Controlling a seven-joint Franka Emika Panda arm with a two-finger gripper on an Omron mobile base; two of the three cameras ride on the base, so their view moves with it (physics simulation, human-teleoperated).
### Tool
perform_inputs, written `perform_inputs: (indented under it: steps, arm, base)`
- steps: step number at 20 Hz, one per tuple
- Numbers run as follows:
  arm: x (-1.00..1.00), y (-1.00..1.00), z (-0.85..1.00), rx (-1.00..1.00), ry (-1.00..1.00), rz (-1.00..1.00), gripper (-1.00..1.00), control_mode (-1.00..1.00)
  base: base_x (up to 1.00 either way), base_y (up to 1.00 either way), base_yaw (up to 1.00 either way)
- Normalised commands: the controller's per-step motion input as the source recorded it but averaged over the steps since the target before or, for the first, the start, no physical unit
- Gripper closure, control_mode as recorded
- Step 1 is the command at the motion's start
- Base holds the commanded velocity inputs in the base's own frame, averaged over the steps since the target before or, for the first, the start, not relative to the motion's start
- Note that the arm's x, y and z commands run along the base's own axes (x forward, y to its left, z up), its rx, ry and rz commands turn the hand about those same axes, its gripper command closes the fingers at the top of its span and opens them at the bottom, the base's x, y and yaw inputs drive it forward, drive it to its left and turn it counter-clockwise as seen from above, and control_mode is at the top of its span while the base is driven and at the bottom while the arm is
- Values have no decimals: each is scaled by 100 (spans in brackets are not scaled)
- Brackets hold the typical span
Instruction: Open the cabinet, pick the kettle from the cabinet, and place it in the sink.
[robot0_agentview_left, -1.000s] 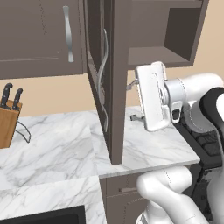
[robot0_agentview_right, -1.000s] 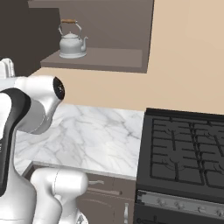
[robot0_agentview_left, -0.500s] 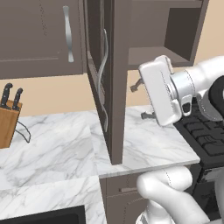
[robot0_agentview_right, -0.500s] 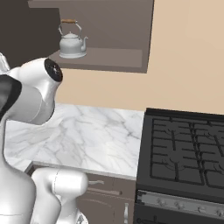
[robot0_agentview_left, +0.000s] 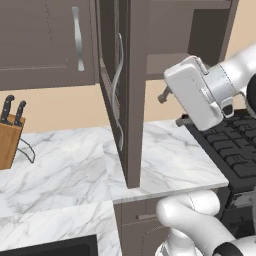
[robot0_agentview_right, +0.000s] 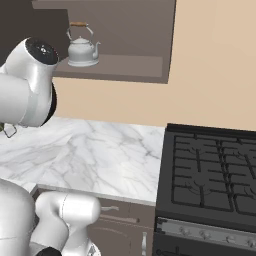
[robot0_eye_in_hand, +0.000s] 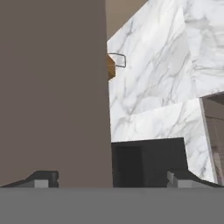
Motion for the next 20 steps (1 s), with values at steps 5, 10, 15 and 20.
perform_inputs:
  steps: [5,10,15,20]
  arm:
    - [1,-26,2,-10,-25,0,-100,-100]
    - [7,-26,0,-8,-26,0,-100,-100]
    - [10,-24,0,-4,-33,-3,-100,-100]
    - [18,-18,0,-3,-23,-6,-100,-100]
  base:
    - [0,0,0]
    - [0,0,0]
    - [0,0,0]
    - [0,0,0]
